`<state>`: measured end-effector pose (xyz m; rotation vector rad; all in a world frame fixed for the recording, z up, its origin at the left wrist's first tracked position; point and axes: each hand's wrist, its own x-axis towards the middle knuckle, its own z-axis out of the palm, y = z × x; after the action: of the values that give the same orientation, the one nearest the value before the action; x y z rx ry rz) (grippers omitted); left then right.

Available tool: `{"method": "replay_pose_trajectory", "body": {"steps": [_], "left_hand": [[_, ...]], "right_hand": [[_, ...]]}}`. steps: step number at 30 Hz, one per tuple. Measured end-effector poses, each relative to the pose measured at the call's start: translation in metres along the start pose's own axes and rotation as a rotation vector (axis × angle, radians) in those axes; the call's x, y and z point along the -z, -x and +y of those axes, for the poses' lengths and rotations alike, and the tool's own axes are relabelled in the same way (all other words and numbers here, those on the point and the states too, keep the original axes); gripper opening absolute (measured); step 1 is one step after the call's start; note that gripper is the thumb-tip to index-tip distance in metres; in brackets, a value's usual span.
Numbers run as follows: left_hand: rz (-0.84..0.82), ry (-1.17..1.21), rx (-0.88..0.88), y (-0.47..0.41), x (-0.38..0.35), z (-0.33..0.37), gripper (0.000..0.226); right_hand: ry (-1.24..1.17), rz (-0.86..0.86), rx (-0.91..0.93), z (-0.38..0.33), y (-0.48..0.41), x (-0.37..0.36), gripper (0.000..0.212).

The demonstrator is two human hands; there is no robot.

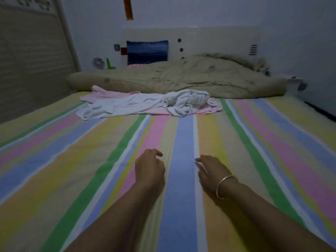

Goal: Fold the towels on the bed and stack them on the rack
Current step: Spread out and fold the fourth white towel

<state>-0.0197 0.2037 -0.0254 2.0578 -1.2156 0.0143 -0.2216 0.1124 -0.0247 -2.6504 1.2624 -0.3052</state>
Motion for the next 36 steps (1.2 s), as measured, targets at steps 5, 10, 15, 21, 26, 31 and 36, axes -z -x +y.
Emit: {"method": "replay_pose_trajectory", "body": {"steps": [5,10,15,21,26,31,36], "left_hand": [[-0.042,-0.069,0.015,-0.04,-0.037,0.002,0.028],[-0.111,-0.239,-0.001,-0.08,-0.085,-0.007,0.047],[-0.122,-0.358,0.002,-0.12,-0.125,-0.014,0.059],[-0.017,-0.401,-0.023,-0.152,-0.153,-0.017,0.069],[0.031,-0.39,-0.044,-0.154,-0.16,-0.02,0.071],[0.049,-0.395,-0.038,-0.154,-0.162,-0.019,0.07],[0.029,-0.413,-0.032,-0.153,-0.16,-0.019,0.072]], "right_hand": [[-0.027,0.026,-0.033,0.019,-0.047,0.012,0.048],[-0.004,-0.02,-0.027,0.026,-0.116,0.008,0.055],[0.048,-0.045,0.007,0.034,-0.201,-0.007,0.059],[0.023,0.03,-0.026,0.043,-0.291,-0.028,0.053],[0.095,0.031,-0.089,0.055,-0.374,-0.034,0.06],[0.204,-0.164,-0.18,0.045,-0.405,-0.044,0.054],[-0.049,-0.031,-0.295,0.048,-0.391,-0.048,0.05]]}}
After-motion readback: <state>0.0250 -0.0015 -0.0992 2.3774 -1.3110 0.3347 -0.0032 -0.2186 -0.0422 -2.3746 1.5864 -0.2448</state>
